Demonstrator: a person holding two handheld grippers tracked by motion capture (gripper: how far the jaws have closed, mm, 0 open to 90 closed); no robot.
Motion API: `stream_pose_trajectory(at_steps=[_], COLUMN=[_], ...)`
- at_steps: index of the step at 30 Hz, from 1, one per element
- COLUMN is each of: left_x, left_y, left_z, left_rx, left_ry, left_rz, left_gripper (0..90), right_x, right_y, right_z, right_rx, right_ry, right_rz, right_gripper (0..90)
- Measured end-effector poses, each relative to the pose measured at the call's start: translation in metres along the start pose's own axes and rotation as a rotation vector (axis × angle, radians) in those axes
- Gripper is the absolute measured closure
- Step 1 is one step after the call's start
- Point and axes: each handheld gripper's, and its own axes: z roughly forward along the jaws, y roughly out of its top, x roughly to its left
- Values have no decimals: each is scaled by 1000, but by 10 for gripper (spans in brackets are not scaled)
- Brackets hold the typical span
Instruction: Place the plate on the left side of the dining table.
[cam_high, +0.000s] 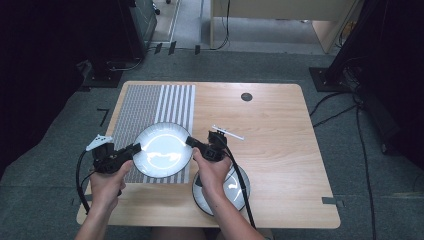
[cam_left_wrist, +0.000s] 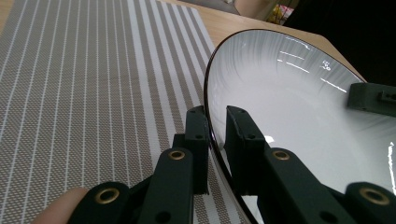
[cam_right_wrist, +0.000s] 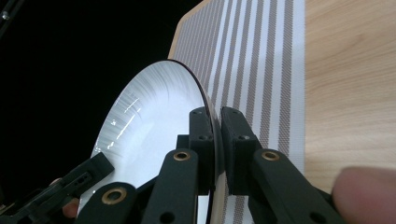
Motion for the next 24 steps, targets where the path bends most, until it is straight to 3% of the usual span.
stream_pose_trajectory(at_steps=[9,24], left_x=[17,45], left_y=[15,36], left_z=[7,28], left_rx=[-3,-3], left_ry=[25,50], left_rz=[-22,-65], left_gripper=[799,804], right_x=[11,15], right_y=[12,31], right_z=[24,63], right_rx=[16,39], right_ry=[-6,-8], right_rz=[-11,6], right_gripper=[839,838])
